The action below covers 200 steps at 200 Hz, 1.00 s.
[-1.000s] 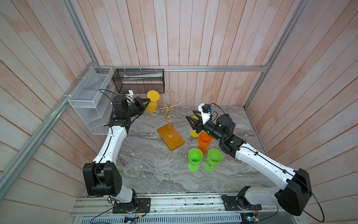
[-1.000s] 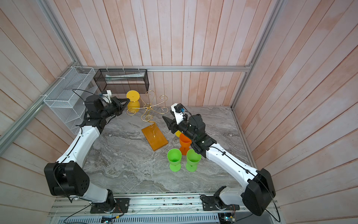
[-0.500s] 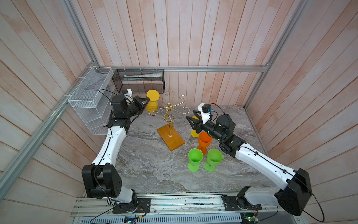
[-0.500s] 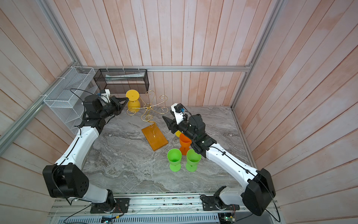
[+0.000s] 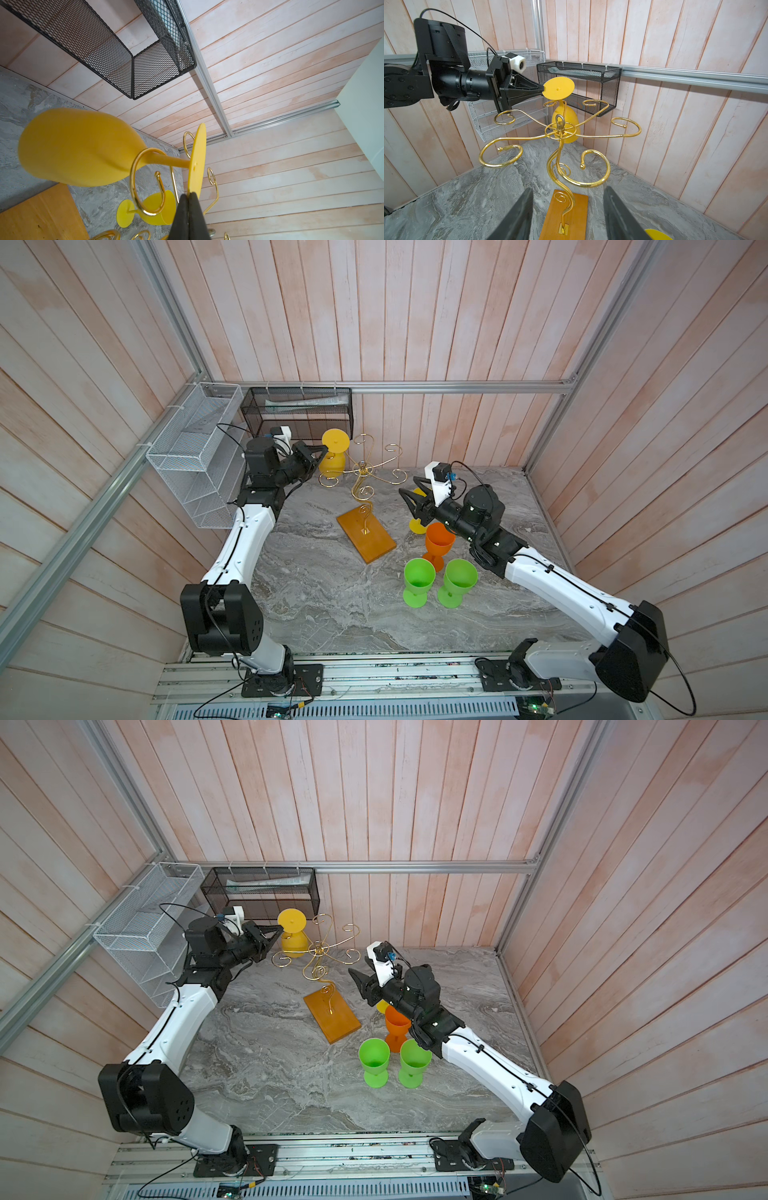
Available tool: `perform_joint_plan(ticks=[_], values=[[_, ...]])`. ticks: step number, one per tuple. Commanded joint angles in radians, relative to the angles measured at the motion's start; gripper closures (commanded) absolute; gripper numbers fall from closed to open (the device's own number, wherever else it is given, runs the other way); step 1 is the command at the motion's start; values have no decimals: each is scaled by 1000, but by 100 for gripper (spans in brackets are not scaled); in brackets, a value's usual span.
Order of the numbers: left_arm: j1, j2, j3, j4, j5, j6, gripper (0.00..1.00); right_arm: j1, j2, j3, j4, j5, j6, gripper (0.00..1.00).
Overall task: Take the wine glass off the wine glass rack
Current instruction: Pick up the wine glass from the wine glass rack.
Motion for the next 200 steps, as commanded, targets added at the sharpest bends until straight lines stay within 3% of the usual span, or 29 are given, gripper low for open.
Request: perform_joint_plan(ticks=[1,70,200], values=[[-9,8,32,10,39,30,100,5,-12,15,-15,9,1,46],[-9,-58,-18,-25,76,68,100,5,-9,20,-18,8,-1,46],[85,-283,-186,-99,64,79,100,5,-14,5,-19,4,10,46]])
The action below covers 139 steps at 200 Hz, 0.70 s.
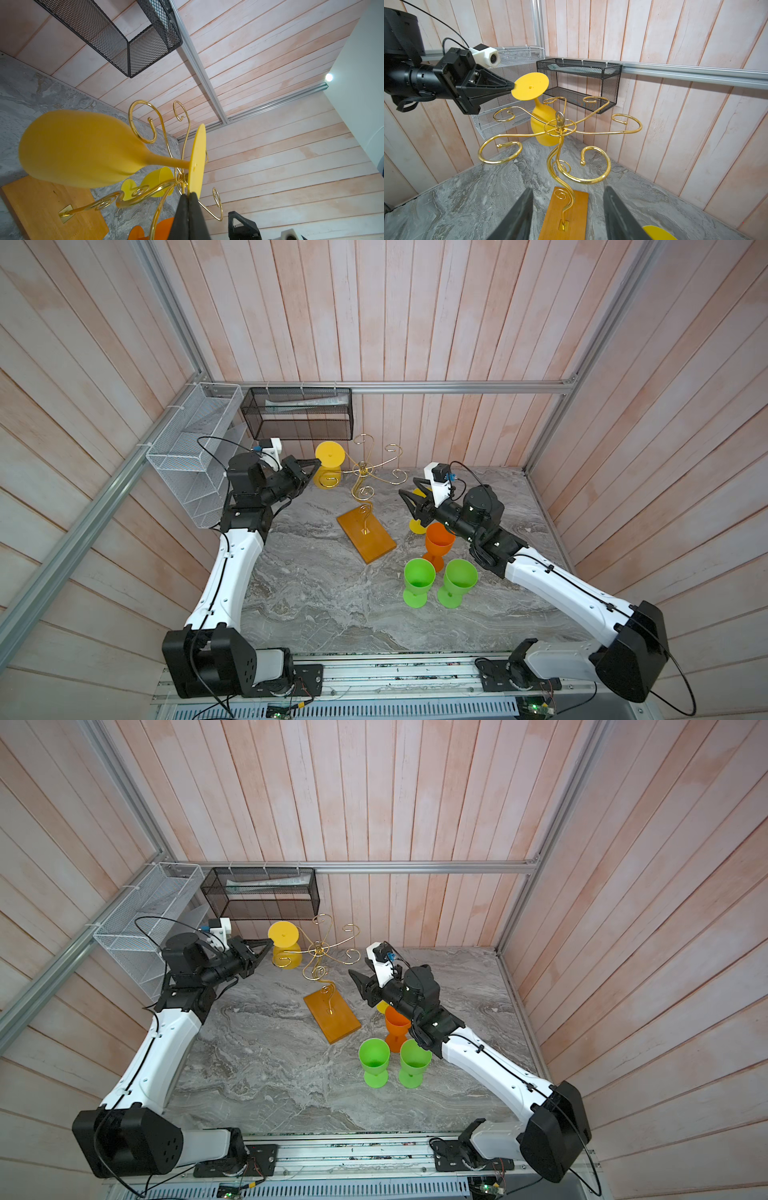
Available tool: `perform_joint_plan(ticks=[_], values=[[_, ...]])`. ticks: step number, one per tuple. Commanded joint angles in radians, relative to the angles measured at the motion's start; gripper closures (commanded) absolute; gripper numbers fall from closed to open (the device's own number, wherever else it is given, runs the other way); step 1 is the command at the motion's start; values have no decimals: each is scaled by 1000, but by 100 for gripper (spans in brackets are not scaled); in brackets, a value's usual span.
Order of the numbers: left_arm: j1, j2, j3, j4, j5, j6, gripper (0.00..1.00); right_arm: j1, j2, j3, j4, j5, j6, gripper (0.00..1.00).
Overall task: Take the wine glass off the wine glass rack
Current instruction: Pick up the wine glass from the wine glass rack.
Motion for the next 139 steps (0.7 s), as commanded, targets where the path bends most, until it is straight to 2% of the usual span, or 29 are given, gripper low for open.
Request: perform_joint_plan(ticks=[1,65,139], values=[[25,-47,-17,-27,-7,33,100,6,-14,5,-4,4,10,46],[79,-112,-22,-67,-40,45,100,6,-20,-1,2,12,23,46],[81,-103,105,-124,-70,97,100,5,-43,-22,-4,59,60,46]])
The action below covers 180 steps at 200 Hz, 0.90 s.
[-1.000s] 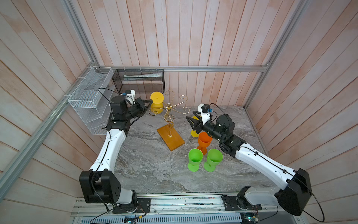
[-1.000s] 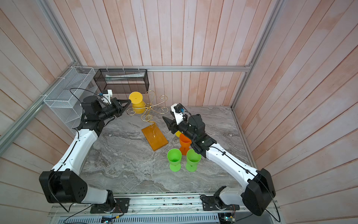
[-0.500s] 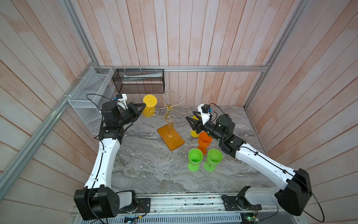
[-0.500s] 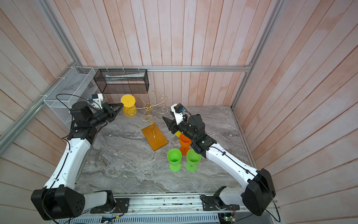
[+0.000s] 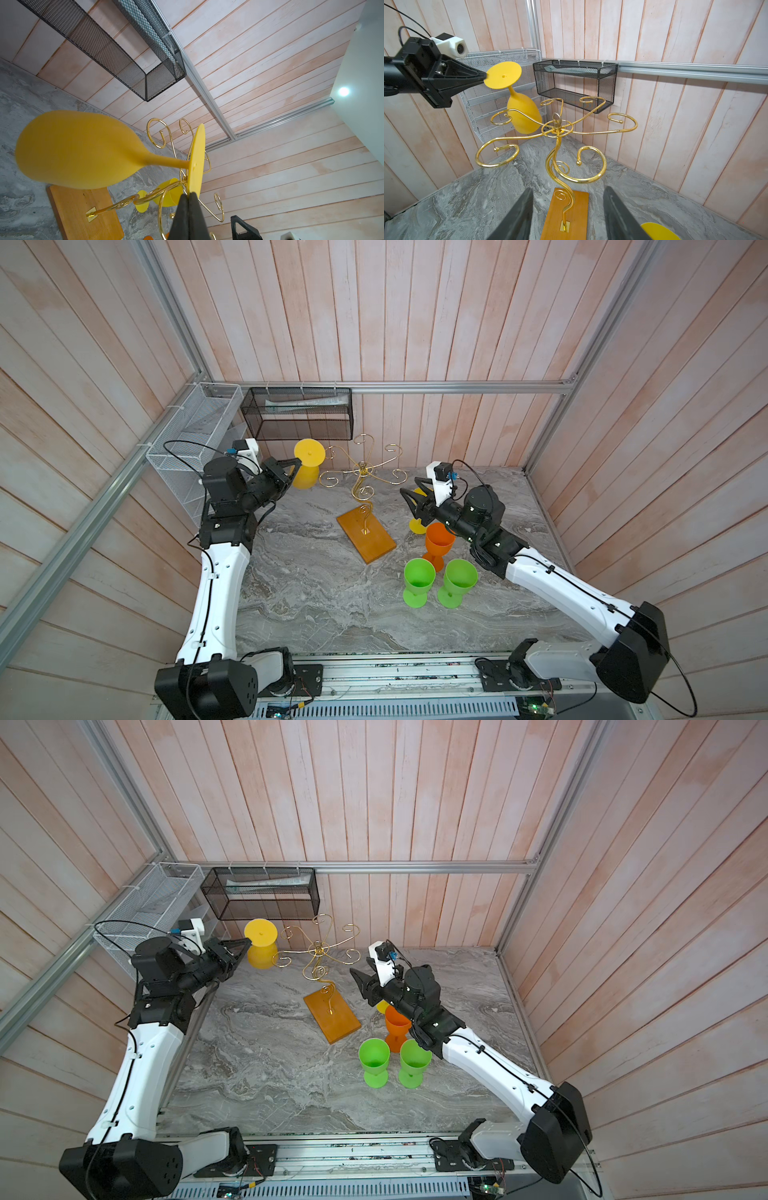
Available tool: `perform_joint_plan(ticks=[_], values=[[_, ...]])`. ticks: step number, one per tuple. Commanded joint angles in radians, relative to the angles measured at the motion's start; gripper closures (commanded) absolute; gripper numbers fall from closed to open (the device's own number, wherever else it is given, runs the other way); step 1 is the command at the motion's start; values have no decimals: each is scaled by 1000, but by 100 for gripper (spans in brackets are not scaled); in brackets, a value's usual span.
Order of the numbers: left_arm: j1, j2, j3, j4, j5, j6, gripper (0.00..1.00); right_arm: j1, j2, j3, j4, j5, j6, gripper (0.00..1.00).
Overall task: Take the wine glass off the wine glass rack
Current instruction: Pick up the wine glass from the wine glass rack.
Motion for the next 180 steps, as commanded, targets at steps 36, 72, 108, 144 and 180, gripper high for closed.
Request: perform_joint_plan(ticks=[36,72,108,144,180], values=[[4,-9,85,44,7,23,100,5,-47,-25,-13,46,45,46],[-23,-30,91,89,-4,54,100,2,-59,-32,-18,63,90,46],[-110,-31,140,102,-43,147,100,-8,-83,-19,-54,112,135,46],[-239,-21,204,107,-110,292,100,-50,-128,-25,-90,125,220,46],[-392,-22,219,134,-204,452,100,-175,-171,-39,-155,86,386,48]])
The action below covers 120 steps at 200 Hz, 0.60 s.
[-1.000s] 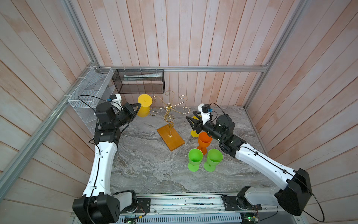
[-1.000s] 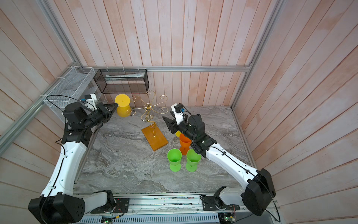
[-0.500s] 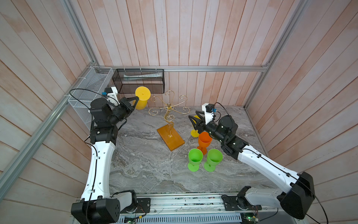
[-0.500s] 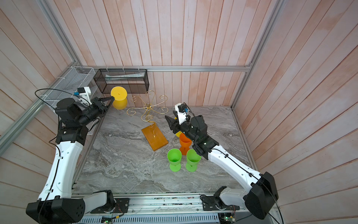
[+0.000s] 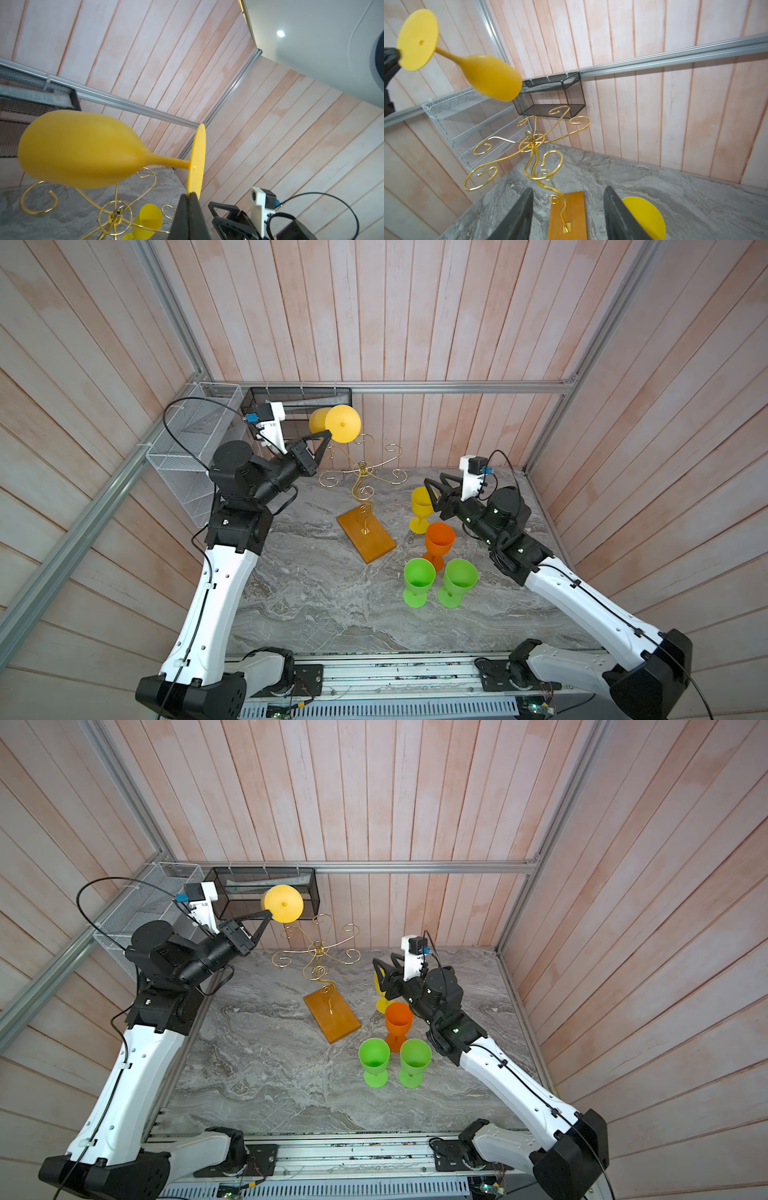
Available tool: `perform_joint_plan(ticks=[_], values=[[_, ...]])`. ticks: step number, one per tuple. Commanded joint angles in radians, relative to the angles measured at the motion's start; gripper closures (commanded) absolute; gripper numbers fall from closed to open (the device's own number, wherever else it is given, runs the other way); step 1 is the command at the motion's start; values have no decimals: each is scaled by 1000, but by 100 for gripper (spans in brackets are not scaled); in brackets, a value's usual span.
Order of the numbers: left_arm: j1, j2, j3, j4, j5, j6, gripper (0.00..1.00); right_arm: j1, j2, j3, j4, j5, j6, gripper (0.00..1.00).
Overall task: Take the wine glass off the wine glass rack
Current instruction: Pick up the wine glass from the wine glass rack.
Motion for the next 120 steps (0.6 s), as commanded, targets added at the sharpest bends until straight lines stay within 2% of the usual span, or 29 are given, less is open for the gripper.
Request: perform_joint_plan(ticks=[1,31,55,95,120], values=[[-72,-11,25,44,-81,162,100,-75,-31,-15,-65,-16,146,48],[-167,26,63,35,-97,266,100,-185,-60,-27,-112,-103,281,50],[-268,56,91,19,-170,401,100,-249,-72,-18,-154,-165,360,51],[-456,129,138,-17,-353,675,100,-322,-84,-22,-167,-257,473,51],[-576,156,102,17,-524,874,100,-363,-78,-10,-184,-309,551,51]])
